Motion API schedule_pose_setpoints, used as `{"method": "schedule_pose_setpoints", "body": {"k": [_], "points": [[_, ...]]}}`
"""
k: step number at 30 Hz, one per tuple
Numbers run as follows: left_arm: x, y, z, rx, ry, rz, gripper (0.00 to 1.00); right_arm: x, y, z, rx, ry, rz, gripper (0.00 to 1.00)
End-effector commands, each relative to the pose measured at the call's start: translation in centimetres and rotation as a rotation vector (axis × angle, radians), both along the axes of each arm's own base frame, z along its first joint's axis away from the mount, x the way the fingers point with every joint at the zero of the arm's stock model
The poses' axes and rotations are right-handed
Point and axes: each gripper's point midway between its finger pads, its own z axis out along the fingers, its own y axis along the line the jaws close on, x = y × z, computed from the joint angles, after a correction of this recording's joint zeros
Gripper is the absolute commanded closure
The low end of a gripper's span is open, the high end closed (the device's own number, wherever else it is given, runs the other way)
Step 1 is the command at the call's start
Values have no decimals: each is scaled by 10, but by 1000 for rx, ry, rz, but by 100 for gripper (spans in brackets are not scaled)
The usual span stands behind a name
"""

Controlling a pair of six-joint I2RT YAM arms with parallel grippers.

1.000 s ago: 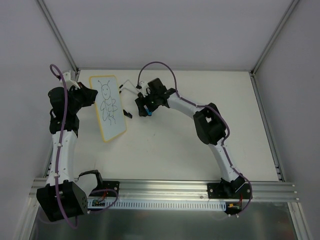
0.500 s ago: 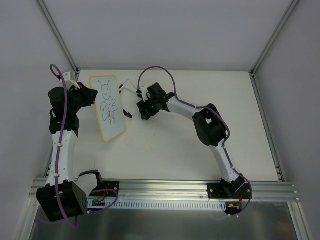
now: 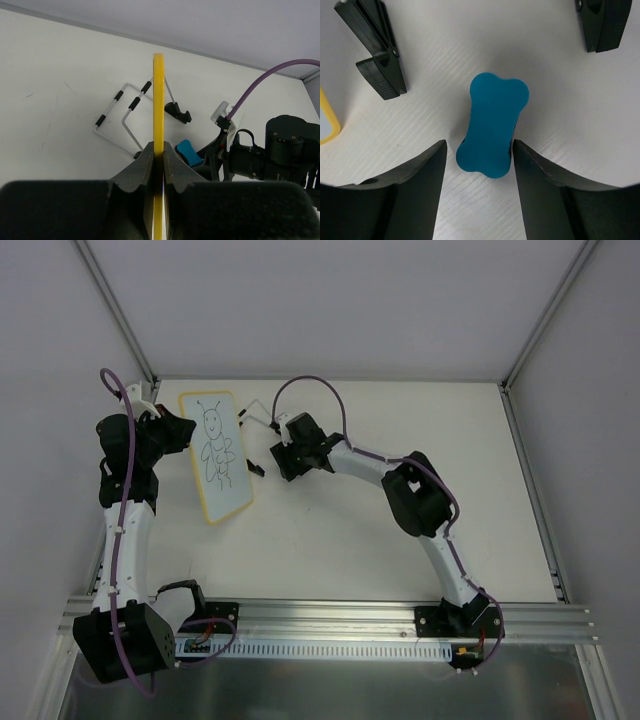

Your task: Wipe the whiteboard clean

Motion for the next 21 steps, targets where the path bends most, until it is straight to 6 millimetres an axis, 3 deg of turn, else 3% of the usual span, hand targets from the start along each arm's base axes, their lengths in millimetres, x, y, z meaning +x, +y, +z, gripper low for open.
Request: {"method": "schedule_pose_setpoints", "body": {"k": [1,7,12,13,14,16,20,21], "points": [[-2,-9,44,12,-137,-45,100,10,9,18,41,-69,-47,42],[-4,-16,43,6,-134,-67,100,10,5,25,58,-92,-75,64],[-12,-31,41,-17,-131,-120,100,-8,-15,41,68,-99,-80,99],[-13,-34,41,-20,-133,-127,100,-11,-21,61,87,-121,-98,100],[-15,-39,40,-22,-132,-142,100,-20,-36,51,56,-111,-121,100],[-18,-46,41,-22,-138,-161,100,-28,-45,63,98,-125,-151,100],[-30,-70,37,-16,-163,-205,100,-56,-70,99,225,-157,-201,100],[-32,-74,36,-17,-172,-214,100,-56,-68,113,279,-182,-207,100]]}}
